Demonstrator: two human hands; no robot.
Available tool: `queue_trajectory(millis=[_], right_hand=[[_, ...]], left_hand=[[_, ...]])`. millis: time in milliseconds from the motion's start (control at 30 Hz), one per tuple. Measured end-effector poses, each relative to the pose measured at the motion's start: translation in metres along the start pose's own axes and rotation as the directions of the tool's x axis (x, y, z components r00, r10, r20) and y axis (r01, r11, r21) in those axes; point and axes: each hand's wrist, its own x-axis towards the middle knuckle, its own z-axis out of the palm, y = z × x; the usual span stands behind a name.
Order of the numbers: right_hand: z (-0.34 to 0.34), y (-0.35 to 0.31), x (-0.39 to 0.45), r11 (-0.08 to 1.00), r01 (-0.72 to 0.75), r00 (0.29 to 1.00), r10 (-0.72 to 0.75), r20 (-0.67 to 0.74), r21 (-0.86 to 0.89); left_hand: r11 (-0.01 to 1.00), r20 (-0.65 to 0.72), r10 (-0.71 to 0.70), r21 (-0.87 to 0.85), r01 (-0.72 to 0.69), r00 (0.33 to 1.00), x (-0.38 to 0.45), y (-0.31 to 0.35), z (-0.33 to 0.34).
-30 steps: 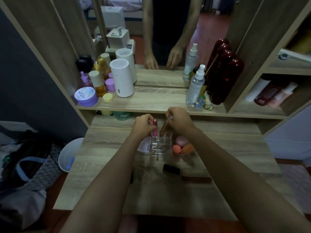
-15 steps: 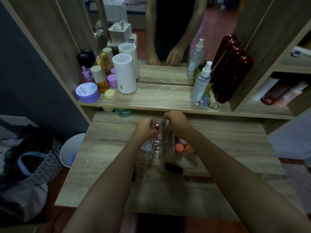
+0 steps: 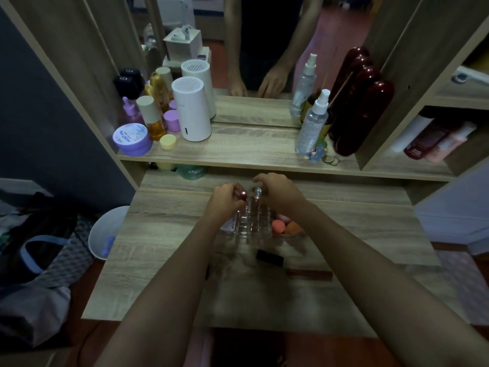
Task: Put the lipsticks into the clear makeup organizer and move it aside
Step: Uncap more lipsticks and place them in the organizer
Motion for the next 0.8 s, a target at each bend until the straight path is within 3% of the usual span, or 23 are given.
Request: queue_trajectory(millis=[167,267,367,433,800], right_hand=[[-0.018,0.021,-0.047,0.991,0.018,0.992,-0.034,-0.121,-0.13],[0.001,0.034,-0.09,0.984,0.058,0.995,-0.044,0.088,-0.166],[0.034,0.048,-0.125,0.927,0.205,0.915,-0.068,0.398,-0.315],[0.051,0.055,-0.135,0.849,0.316,0.869,-0.081,0.487,-0.423],[0.075,0.07,-0.137,0.88,0.273,0.899,-0.088,0.43,-0.39]], left_hand=[[0.999,-0.093,0.021,-0.042,-0.025,0.995,-0.005,-0.01,-0.006],[0.999,-0.141,0.036,-0.014,-0.038,0.989,-0.011,-0.017,-0.01],[0.999,-0.163,0.047,-0.007,-0.049,0.985,-0.014,-0.016,-0.013],[0.998,-0.176,0.054,-0.009,-0.056,0.983,-0.016,-0.012,-0.014],[0.998,-0.176,0.053,-0.03,-0.059,0.983,-0.037,-0.008,-0.021]])
